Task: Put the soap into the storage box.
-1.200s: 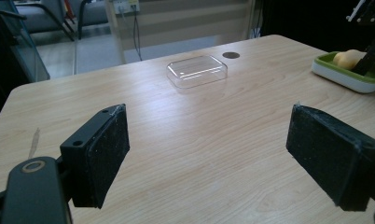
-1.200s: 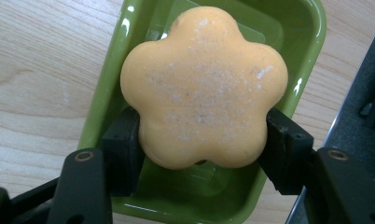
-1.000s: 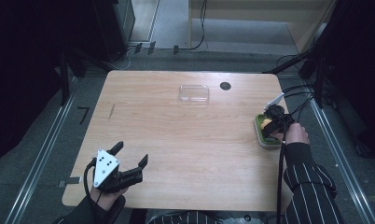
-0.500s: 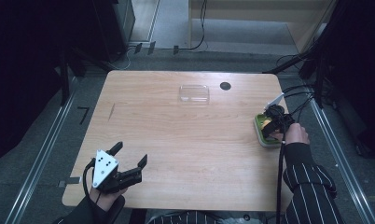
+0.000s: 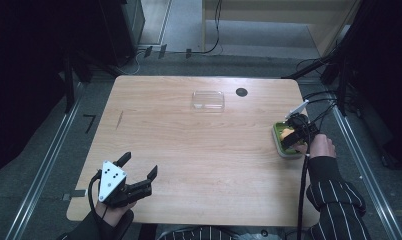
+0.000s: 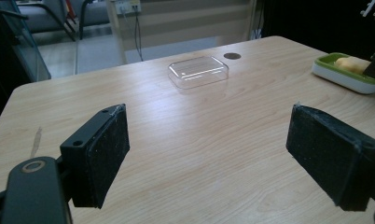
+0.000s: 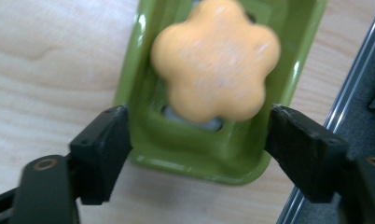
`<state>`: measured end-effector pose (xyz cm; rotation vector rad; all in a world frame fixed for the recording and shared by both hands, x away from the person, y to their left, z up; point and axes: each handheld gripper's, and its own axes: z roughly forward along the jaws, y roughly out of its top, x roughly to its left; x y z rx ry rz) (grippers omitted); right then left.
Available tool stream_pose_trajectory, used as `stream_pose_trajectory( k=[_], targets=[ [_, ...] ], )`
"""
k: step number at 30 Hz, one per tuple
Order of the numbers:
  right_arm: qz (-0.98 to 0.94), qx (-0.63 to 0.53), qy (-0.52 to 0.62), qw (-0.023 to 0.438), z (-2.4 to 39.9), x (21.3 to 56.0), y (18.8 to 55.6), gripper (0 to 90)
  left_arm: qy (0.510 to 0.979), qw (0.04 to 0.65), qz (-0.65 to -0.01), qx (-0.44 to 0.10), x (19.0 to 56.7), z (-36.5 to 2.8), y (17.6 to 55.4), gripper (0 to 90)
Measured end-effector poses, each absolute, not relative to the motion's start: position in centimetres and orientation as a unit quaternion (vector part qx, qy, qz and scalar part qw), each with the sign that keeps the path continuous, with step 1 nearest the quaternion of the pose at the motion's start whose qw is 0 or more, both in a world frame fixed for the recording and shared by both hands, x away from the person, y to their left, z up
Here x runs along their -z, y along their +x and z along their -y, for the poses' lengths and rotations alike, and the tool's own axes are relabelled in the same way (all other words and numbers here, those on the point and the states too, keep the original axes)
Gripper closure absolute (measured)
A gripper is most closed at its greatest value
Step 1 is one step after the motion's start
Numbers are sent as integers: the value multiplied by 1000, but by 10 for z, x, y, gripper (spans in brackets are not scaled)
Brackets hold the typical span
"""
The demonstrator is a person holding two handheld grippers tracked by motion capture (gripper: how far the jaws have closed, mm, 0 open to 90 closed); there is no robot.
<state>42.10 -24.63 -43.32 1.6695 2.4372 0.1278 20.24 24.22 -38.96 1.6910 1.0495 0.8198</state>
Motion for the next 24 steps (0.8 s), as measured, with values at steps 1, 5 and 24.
stream_pose_trajectory(
  k=[1,5,24],
  targets=[
    [-822,-43,560,92,245,433,419,206,692,474,-428,-335,390,-242,202,137],
    [-830,-42,550,77,240,431,410,143,689,476,-432,-335,390,-242,202,137],
    [-874,-49,476,80,202,424,354,1,691,475,-430,-335,390,-242,202,137]
  ],
)
